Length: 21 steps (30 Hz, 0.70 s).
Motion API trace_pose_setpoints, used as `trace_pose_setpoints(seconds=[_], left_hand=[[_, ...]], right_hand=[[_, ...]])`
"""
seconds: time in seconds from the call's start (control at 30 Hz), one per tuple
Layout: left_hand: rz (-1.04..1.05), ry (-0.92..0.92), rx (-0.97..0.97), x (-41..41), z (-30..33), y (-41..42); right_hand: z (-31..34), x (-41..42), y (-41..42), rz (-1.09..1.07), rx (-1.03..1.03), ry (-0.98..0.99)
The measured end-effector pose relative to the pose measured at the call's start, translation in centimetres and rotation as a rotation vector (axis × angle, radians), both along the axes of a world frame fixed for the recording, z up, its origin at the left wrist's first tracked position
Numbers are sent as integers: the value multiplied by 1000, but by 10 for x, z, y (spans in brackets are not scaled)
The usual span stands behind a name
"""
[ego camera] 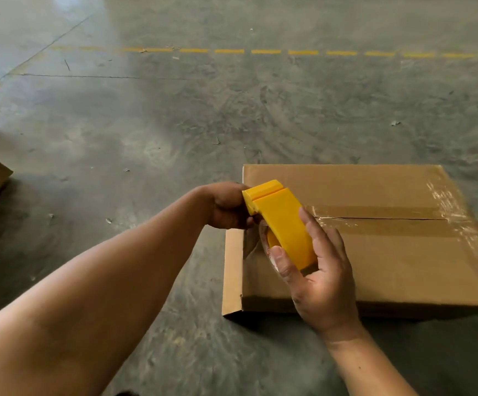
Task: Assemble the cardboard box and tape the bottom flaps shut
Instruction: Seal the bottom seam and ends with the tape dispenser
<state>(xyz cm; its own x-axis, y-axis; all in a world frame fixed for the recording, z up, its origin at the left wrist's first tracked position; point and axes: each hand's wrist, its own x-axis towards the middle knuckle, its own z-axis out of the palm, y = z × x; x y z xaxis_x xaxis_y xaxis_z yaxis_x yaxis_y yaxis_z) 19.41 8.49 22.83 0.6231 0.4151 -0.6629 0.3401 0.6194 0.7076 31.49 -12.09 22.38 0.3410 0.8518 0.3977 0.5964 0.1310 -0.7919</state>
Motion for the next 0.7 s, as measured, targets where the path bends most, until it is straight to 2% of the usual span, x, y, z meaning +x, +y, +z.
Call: trace_pose_setpoints(seconds=[0.17, 0.4, 0.53, 0.7], left_hand=[[-152, -40, 8, -6, 4, 32], [-399, 35, 487, -8, 13, 66], [-426, 8, 592, -9, 20, 83], [-489, 58, 746, -3, 27, 112]], right_hand=[[6, -26, 11, -109, -64, -13], [20, -73, 21, -245, -208, 0], [33, -87, 25, -307, -234, -32], [40, -97, 29, -376, -278, -60]])
